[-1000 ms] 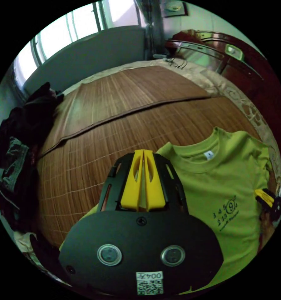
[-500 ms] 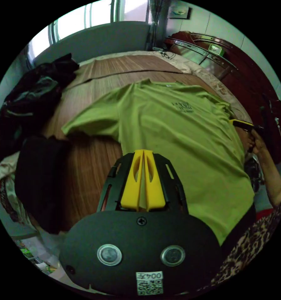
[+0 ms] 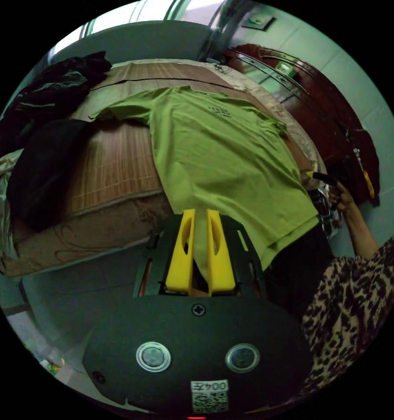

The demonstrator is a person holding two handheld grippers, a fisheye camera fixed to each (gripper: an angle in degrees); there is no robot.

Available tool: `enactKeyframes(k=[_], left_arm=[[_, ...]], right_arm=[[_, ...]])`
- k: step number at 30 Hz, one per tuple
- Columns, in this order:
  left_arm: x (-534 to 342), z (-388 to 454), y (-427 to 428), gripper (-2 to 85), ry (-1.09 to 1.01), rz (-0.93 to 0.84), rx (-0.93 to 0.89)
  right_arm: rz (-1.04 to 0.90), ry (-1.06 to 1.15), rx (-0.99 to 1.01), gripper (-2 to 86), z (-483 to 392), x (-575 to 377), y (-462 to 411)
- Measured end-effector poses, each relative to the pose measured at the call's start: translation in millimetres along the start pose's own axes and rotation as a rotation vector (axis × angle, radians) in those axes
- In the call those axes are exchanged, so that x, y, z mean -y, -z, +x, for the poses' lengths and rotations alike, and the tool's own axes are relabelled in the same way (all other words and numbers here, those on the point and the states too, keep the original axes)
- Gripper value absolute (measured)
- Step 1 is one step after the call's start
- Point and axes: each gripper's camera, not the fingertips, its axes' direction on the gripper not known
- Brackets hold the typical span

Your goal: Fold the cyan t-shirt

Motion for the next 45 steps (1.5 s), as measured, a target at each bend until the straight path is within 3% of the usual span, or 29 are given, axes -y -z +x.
enactKeyframes(k=[9,15,26,34,45], left_arm=[[-76.5,97.2,35.5,7.1,-0.301,-0.083,0.101],[-89.7,143.4,50.6,7.7,-0.380,-0.062,0.019],[-99.8,238.2,35.4,8.0,-0.554,-0.118,0.040],[-109.4,324.8,-5.7,8.0,-0.763,-0.236,0.227],[-128.6,340.0,-4.8,2.5,-0.692,-0.169,0.255]], right_arm=[[-0.091,0.326,-0.079,11.7,-61.0,-102.1,-26.4],[-0.133,0.444,-0.186,13.2,-79.0,-135.5,-48.9],[-0.174,0.469,-0.264,14.6,-90.2,-190.3,-94.4],[-0.155,0.436,-0.306,14.9,-90.4,-225.3,-117.5],[-0.148,0.398,-0.329,14.5,-83.2,-272.3,-154.6]])
